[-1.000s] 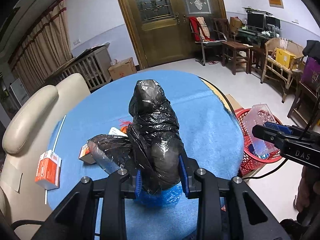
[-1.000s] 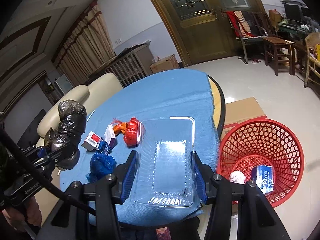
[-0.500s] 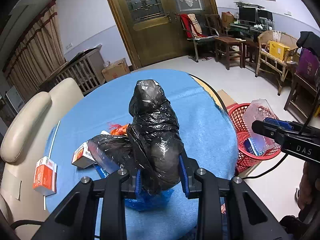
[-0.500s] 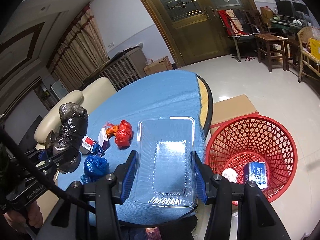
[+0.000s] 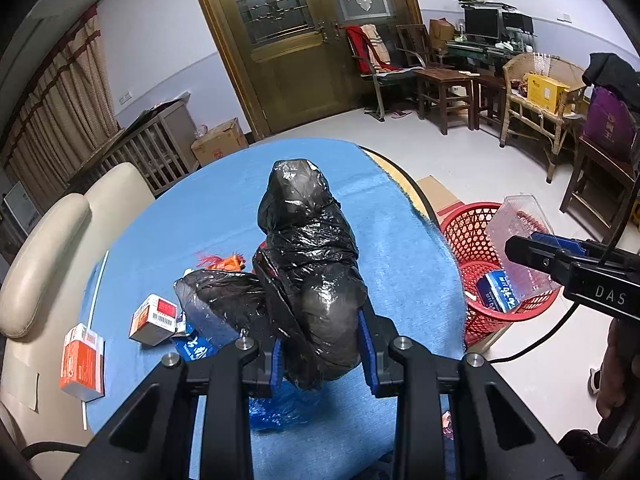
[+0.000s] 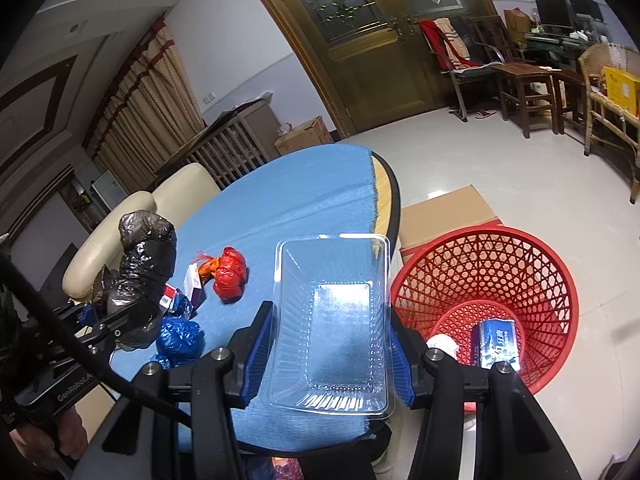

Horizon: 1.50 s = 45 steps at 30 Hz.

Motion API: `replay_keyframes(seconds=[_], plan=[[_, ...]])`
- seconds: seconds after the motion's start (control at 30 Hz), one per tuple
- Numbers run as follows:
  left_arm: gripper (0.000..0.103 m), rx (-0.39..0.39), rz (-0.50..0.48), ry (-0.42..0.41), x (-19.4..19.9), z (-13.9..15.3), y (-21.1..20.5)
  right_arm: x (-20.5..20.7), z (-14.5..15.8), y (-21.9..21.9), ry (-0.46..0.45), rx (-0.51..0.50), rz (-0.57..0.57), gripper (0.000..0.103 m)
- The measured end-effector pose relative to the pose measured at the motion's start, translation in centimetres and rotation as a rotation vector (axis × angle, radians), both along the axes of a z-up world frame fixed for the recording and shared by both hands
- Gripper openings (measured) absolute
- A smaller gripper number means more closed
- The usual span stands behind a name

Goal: Collect trash
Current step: 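Carry the black bag and clear tray together over the red basket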

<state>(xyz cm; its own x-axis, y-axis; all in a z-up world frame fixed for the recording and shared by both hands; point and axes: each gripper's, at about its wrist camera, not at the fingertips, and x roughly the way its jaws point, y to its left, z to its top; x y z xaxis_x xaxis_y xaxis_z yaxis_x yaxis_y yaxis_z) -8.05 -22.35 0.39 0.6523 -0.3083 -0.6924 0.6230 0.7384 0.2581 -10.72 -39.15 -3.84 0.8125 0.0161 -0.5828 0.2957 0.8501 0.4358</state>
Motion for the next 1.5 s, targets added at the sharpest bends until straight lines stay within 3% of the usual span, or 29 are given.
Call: replay_keyframes(seconds=[0.67,1.5], plan=[[0.032,0.029,-0.068,0.022,1.4,-0.2,-0.5,-0.8,-1.1,-2.5,0.013,0.03,-0.063,0.054],[0.033,0.081,-0.164,0.016,0.1,-1.7,-4.2,-2.5,-1.9,-5.3,0.026,0.069,-0.145,0.055]])
